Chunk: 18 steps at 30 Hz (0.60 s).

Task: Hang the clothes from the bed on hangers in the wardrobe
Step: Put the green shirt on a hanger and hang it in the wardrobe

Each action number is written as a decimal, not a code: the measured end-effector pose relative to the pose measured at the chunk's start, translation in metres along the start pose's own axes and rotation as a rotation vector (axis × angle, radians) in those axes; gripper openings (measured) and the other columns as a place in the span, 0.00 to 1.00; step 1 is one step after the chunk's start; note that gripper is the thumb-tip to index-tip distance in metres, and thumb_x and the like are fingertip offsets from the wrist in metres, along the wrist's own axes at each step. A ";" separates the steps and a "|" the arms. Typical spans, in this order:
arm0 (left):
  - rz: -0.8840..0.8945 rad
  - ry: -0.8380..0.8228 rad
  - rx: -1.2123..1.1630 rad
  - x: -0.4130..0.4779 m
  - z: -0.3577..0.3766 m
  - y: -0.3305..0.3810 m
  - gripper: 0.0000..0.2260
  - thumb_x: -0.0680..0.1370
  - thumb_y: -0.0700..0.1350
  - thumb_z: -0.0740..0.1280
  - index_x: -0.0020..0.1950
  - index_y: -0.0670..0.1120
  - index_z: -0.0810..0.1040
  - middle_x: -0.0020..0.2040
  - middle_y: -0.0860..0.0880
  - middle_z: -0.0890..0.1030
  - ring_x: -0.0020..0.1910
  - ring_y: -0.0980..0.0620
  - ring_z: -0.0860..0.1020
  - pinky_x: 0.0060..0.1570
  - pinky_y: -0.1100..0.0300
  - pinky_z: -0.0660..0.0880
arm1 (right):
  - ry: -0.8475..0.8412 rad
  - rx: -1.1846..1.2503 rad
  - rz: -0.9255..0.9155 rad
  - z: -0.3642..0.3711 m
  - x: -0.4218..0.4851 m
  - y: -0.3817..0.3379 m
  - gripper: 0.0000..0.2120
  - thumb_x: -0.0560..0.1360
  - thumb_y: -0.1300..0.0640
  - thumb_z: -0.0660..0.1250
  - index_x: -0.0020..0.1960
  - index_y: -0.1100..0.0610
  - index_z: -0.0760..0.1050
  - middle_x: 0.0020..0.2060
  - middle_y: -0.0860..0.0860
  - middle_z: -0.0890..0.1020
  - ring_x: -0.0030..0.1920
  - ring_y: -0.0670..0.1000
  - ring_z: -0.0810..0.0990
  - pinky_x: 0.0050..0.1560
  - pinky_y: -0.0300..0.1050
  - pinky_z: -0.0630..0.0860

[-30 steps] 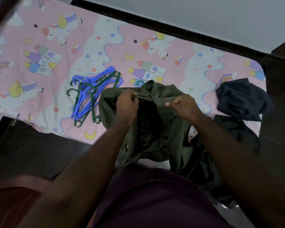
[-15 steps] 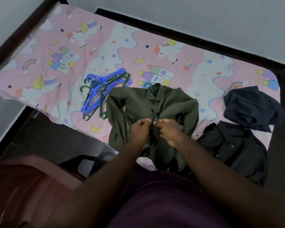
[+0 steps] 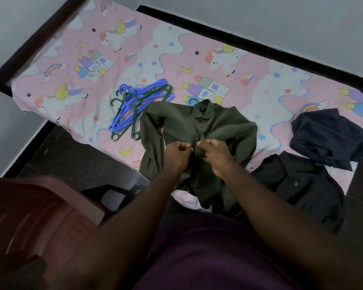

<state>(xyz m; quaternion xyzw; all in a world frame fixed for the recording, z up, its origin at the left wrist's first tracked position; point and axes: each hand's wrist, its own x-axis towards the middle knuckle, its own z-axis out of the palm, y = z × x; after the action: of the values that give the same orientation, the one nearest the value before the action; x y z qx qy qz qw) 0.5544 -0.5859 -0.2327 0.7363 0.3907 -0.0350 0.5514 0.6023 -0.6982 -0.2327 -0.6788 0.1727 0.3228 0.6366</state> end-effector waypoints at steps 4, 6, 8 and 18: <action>0.025 -0.049 -0.046 -0.003 -0.003 -0.002 0.02 0.76 0.38 0.70 0.46 0.41 0.82 0.43 0.43 0.84 0.44 0.45 0.82 0.51 0.49 0.80 | -0.029 -0.093 -0.092 0.000 -0.006 -0.001 0.09 0.76 0.61 0.69 0.37 0.55 0.78 0.29 0.48 0.80 0.33 0.45 0.78 0.34 0.38 0.75; 0.024 -0.059 -0.077 -0.006 -0.004 0.000 0.03 0.77 0.37 0.69 0.45 0.42 0.82 0.42 0.44 0.83 0.42 0.48 0.81 0.52 0.49 0.80 | -0.046 -0.128 -0.132 0.000 -0.008 0.001 0.10 0.76 0.62 0.70 0.36 0.55 0.78 0.29 0.47 0.80 0.31 0.42 0.78 0.31 0.34 0.73; 0.018 -0.064 -0.091 -0.007 -0.004 0.000 0.05 0.77 0.36 0.68 0.43 0.44 0.81 0.41 0.44 0.83 0.42 0.49 0.80 0.51 0.49 0.80 | -0.063 -0.170 -0.166 -0.002 -0.008 0.003 0.10 0.75 0.61 0.71 0.36 0.55 0.78 0.29 0.48 0.80 0.29 0.40 0.76 0.31 0.34 0.72; -0.068 -0.116 -0.073 -0.009 -0.005 0.000 0.05 0.78 0.37 0.67 0.43 0.43 0.80 0.38 0.45 0.79 0.35 0.53 0.75 0.36 0.61 0.74 | -0.138 -0.193 -0.065 -0.009 -0.010 0.003 0.08 0.76 0.66 0.66 0.39 0.58 0.77 0.31 0.55 0.77 0.30 0.49 0.76 0.36 0.44 0.78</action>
<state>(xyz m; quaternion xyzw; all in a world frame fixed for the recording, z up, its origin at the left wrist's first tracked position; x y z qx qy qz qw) 0.5465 -0.5871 -0.2262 0.6987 0.3840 -0.0821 0.5980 0.5952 -0.7093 -0.2289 -0.7185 0.0743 0.3630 0.5886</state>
